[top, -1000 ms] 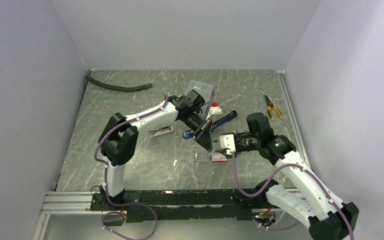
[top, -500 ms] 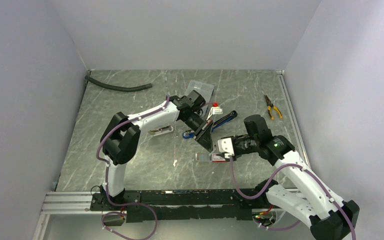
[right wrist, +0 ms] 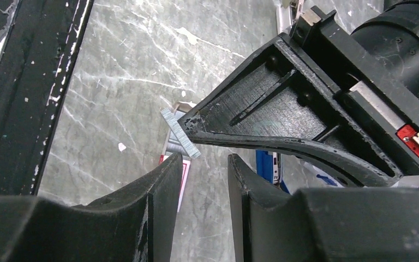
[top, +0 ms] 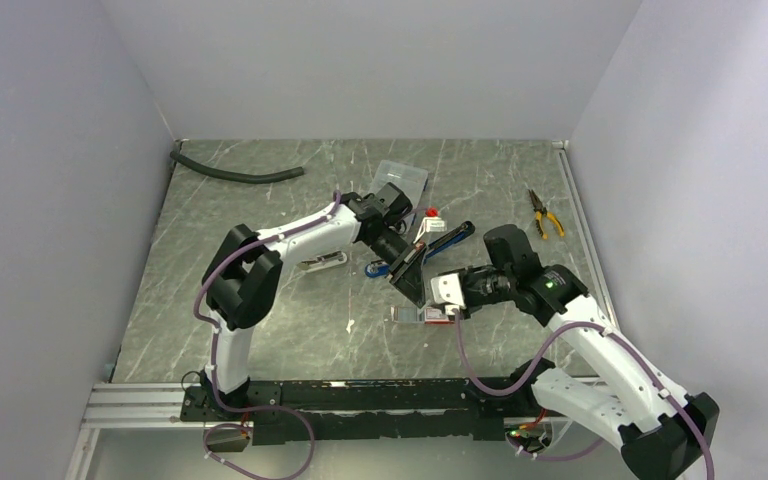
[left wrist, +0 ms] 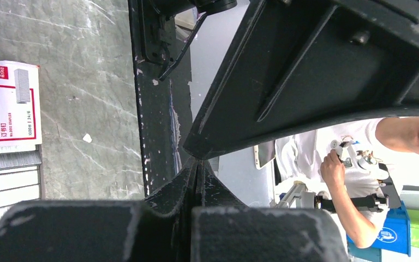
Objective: Load the staples into the stapler
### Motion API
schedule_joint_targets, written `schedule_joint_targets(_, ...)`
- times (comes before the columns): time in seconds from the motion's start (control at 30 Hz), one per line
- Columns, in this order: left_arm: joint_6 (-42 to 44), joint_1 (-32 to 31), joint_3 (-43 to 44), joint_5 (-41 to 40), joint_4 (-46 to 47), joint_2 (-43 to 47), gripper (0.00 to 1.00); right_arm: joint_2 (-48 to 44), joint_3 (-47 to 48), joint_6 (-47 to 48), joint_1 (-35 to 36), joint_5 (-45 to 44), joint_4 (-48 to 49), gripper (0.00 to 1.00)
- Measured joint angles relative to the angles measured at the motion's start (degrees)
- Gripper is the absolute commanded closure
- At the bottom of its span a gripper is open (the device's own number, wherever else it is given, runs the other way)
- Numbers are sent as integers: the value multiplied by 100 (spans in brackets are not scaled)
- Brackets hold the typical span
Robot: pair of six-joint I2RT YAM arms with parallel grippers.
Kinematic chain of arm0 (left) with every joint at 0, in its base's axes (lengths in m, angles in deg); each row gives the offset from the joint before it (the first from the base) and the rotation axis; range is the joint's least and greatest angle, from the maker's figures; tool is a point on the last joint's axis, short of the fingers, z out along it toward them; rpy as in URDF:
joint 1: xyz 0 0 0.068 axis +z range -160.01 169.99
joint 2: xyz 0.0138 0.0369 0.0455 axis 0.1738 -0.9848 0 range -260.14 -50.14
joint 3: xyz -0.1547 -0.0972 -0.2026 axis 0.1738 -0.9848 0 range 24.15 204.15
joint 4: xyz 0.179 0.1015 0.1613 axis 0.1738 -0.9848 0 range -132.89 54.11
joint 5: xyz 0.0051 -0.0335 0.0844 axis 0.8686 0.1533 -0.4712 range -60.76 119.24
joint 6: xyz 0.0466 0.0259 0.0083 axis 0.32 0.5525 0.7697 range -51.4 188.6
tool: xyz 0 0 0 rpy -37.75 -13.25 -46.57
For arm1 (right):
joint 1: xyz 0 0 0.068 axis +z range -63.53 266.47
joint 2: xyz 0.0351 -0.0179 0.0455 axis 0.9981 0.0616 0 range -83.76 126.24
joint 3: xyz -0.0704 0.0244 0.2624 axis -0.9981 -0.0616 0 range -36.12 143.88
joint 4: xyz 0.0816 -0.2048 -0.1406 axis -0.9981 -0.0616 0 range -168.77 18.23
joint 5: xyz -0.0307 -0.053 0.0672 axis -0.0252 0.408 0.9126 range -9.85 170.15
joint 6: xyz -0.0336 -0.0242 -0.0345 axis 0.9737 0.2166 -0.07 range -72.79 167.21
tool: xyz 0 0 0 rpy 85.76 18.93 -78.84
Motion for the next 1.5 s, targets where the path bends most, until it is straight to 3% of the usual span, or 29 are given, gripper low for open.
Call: schedule_joint_targets(1.5, 81, -22, 138, 7, -179, -170, 97, 247, 269, 212, 511, -501, -428, 69)
